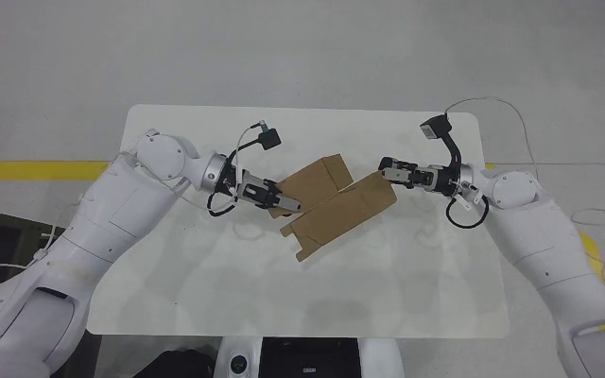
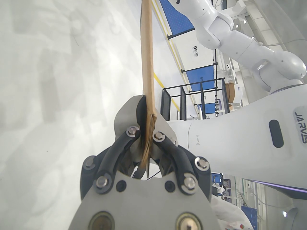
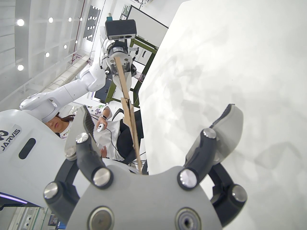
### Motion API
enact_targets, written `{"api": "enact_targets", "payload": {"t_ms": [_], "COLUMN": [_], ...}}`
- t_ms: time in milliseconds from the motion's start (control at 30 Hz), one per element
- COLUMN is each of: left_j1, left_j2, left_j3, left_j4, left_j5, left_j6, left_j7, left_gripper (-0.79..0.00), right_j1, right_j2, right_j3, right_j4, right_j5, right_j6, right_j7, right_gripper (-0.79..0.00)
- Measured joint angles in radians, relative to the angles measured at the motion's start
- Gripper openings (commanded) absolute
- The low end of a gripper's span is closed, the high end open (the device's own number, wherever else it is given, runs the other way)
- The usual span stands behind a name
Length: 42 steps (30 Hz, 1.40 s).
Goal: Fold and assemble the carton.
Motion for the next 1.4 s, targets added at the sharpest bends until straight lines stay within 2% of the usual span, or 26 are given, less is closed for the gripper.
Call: {"api": "enact_targets", "payload": {"t_ms": [367, 567, 733, 1100, 1400], "left_j1": [0.005, 0.031, 0.033, 0.042, 0.040], "left_j2": [0.000, 0.008, 0.011, 0.001, -0.009], "left_j3": [-0.002, -0.034, -0.056, -0.056, -0.053], "left_j4": [-0.004, -0.018, -0.015, -0.033, -0.026], "left_j5": [0.007, 0.054, 0.046, 0.030, 0.039], "left_j6": [0.004, 0.026, 0.031, 0.041, 0.042], "left_j7": [0.009, 0.046, 0.011, -0.040, -0.042], "left_gripper": [-0.785, -0.785, -0.785, -0.785, -0.785], "right_j1": [0.000, -0.014, -0.014, 0.016, 0.033], "right_j2": [0.000, 0.002, 0.000, -0.024, -0.019], "right_j3": [0.000, 0.010, 0.015, -0.082, -0.130], "right_j4": [0.000, -0.015, 0.010, -0.004, -0.022], "right_j5": [0.000, -0.036, -0.025, 0.020, 0.049], "right_j6": [0.000, 0.030, 0.036, 0.091, 0.097], "right_j7": [0.000, -0.023, 0.032, 0.090, 0.096], "right_gripper": [0.000, 0.000, 0.000, 0.000, 0.000]}}
